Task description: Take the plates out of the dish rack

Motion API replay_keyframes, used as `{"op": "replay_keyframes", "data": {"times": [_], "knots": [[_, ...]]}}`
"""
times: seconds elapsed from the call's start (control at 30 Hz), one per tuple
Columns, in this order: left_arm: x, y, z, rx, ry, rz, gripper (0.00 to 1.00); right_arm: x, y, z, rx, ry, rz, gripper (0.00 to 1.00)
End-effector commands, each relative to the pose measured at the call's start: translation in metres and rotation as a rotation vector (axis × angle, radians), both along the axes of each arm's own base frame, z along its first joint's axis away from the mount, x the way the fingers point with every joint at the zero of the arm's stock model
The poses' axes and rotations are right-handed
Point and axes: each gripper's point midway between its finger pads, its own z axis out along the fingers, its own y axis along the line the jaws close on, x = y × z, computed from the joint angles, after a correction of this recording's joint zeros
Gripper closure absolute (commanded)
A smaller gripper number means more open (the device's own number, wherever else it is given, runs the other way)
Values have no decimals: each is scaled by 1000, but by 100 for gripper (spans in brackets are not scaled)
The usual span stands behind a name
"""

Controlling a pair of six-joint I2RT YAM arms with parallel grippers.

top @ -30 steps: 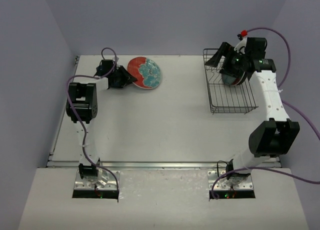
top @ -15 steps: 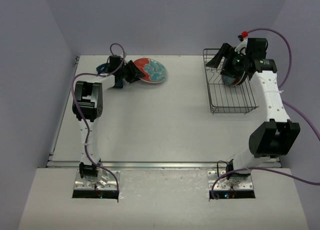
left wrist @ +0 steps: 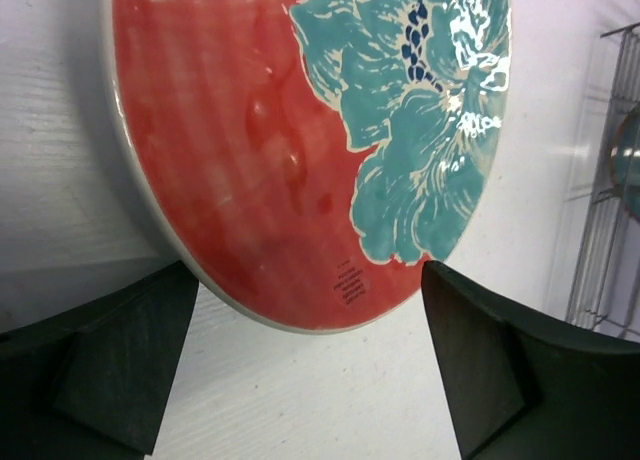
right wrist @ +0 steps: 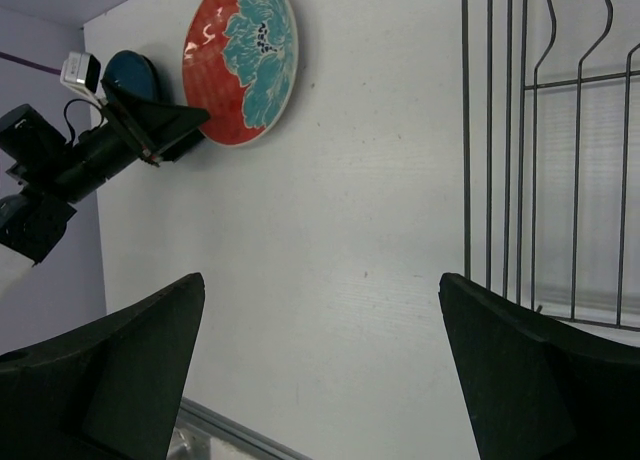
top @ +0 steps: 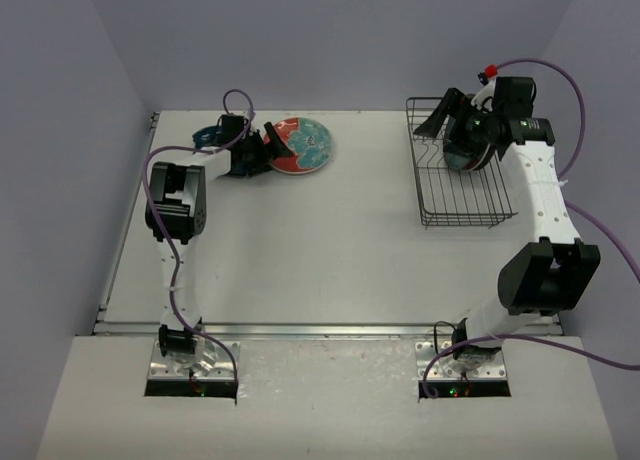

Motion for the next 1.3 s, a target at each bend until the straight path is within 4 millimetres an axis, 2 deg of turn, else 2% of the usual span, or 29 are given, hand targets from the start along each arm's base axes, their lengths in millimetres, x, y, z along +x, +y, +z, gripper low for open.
{"op": "replay_keyframes", "data": {"times": [0.0, 0.13, 0.2, 0.23, 0.3, 0.4, 0.47, 0.53, 0.57, 0.6, 0.63, 0.73, 0.8, 1.03, 1.27], "knots": [[2, 0, 50, 171, -107, -15, 2, 7, -19, 18, -84, -66, -66, 1], [-11, -10, 69, 294, -143, -60, 0, 12, -42, 21, -209, -97, -123, 1], [-20, -17, 95, 374, -214, -77, 0, 14, -51, 25, -264, -121, -141, 1], [-25, -19, 121, 400, -271, -75, 0, 14, -56, 27, -298, -134, -144, 1], [-35, -22, 144, 481, -340, -87, 0, 15, -64, 30, -346, -152, -161, 1], [-53, -24, 196, 505, -464, -91, 0, 14, -70, 35, -406, -193, -156, 1], [-69, -20, 230, 491, -536, -74, 0, 14, -75, 36, -462, -214, -141, 1], [-82, -11, 243, 495, -576, -43, 0, 18, -81, 32, -532, -207, -134, 1], [-94, -5, 264, 493, -623, -18, 0, 20, -83, 30, -571, -203, -106, 1], [-96, -4, 252, 500, -601, -25, 0, 23, -81, 27, -575, -195, -98, 1], [-110, 3, 273, 511, -668, -8, 0, 27, -89, 23, -657, -184, -84, 1], [-127, 16, 272, 561, -682, 2, 0, 40, -103, 13, -833, -156, -65, 4], [-135, 22, 275, 586, -691, 5, 0, 49, -110, 7, -894, -140, -72, 13], [-148, 25, 257, 597, -661, -11, 0, 86, -126, -4, -965, -117, -133, 36], [-148, 20, 249, 560, -639, -17, 0, 103, -131, 3, -985, -134, -160, 36]]}}
